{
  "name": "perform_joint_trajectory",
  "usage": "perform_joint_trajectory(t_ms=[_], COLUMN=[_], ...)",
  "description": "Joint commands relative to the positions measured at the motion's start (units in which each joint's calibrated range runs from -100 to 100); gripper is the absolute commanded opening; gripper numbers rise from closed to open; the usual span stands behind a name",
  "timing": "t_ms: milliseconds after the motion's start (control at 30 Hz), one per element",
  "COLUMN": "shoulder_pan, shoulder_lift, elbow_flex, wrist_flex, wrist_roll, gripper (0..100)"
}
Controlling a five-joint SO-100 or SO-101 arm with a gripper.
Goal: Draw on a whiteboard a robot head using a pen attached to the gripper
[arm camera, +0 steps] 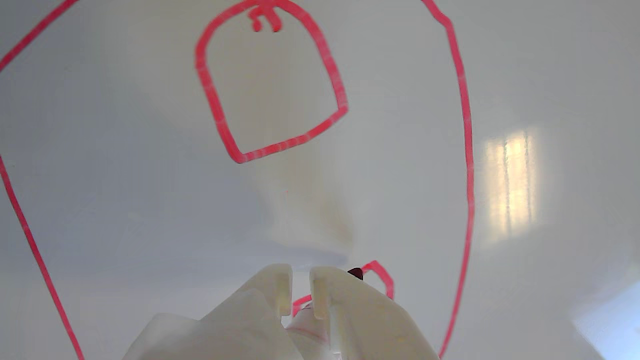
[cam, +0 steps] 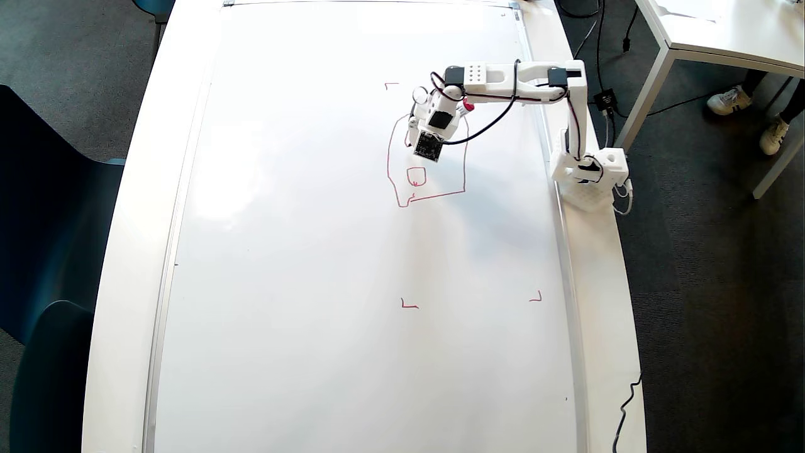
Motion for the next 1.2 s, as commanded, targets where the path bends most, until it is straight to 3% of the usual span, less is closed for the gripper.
perform_joint_trajectory(t_ms=[0,200,433,667,1167], shoulder_pan=[-1.73,-4.24,-2.91,-3.06,-2.54], shoulder_lift=[-7.52,-13.64,-21.44,-25.8,-18.67], elbow_flex=[-0.56,0.8,18.05,24.86,25.4], wrist_flex=[0.75,2.92,2.92,2.57,-0.3], wrist_roll=[-1.05,-1.91,-1.53,-1.59,-1.59], gripper=[1,1,1,1,1])
